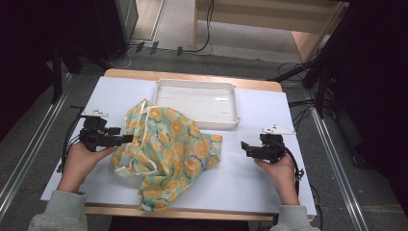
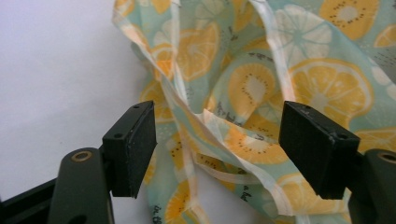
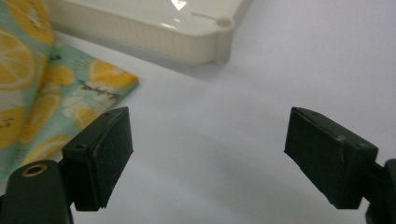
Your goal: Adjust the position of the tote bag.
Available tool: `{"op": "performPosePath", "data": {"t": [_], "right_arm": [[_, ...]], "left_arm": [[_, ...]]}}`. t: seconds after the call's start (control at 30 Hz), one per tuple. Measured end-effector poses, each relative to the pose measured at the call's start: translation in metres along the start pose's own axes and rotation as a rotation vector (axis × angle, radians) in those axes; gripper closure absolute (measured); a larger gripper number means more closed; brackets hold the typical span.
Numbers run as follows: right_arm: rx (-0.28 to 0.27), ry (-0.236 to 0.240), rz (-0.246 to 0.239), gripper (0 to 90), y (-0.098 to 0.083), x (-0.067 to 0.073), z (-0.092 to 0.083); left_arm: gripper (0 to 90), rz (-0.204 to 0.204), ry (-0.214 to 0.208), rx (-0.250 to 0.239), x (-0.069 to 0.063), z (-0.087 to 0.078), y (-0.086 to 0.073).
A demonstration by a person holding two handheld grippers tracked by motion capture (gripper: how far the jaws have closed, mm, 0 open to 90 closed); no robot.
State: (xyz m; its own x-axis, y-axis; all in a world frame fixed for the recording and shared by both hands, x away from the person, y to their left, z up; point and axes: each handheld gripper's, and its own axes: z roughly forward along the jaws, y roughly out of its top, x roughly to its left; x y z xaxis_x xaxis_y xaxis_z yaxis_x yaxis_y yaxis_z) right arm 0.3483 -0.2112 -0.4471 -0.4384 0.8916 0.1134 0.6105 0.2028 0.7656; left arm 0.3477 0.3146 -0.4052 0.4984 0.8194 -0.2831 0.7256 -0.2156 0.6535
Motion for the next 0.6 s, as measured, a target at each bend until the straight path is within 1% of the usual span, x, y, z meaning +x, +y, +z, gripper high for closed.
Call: {"op": "performPosePath", "data": {"t": [0.03,0.07,0.1,0.13,0.2,0.23,0.27,0.3,0.37,0.4,0.43,0.47,0.53,0.6], "right_arm": [[-0.020,0.006,-0.014,18.5,0.001,0.002,-0.003],[-0.027,0.015,-0.016,20.4,0.001,0.003,-0.005],[-0.027,0.015,-0.016,20.4,0.001,0.003,-0.005],[-0.033,0.035,-0.029,25.8,0.001,0.004,-0.008],[-0.030,0.042,-0.035,28.3,0.000,0.006,-0.009],[-0.027,0.066,-0.038,34.2,0.000,0.006,-0.009],[-0.023,0.091,-0.035,37.0,0.001,0.006,-0.009],[-0.021,0.117,-0.028,37.2,0.001,0.006,-0.009],[-0.015,0.141,-0.026,38.7,0.001,0.006,-0.010],[-0.013,0.146,-0.027,39.9,0.001,0.007,-0.010],[-0.013,0.146,-0.027,39.9,0.001,0.007,-0.010],[-0.005,0.151,-0.040,41.4,0.001,0.009,-0.011],[-0.005,0.151,-0.054,41.8,0.001,0.011,-0.011],[-0.012,0.154,-0.055,42.5,0.000,0.012,-0.012]], "left_arm": [[30.2,-0.002,-0.010,-0.002,0.000,0.000,0.000],[31.4,-0.002,-0.010,-0.002,0.000,0.000,0.000],[31.4,-0.001,-0.011,0.002,0.000,0.000,0.000],[33.0,0.011,-0.002,0.010,-0.001,0.000,0.000],[33.8,0.008,0.002,0.016,-0.001,0.000,0.000],[33.8,0.012,0.000,0.016,-0.001,0.000,0.000],[33.8,0.018,0.005,0.015,-0.001,0.000,0.000],[33.8,0.018,0.011,0.014,-0.002,0.000,0.000],[34.8,0.009,-0.002,0.018,-0.001,0.000,0.001],[36.2,-0.004,-0.005,0.020,-0.001,0.001,0.001],[36.3,-0.004,-0.005,0.020,-0.001,0.001,0.001],[36.2,-0.004,-0.008,0.022,0.000,0.001,0.002],[36.0,0.007,-0.003,0.023,0.000,0.002,0.002],[35.2,0.018,-0.006,0.025,0.000,0.003,0.003]]}}
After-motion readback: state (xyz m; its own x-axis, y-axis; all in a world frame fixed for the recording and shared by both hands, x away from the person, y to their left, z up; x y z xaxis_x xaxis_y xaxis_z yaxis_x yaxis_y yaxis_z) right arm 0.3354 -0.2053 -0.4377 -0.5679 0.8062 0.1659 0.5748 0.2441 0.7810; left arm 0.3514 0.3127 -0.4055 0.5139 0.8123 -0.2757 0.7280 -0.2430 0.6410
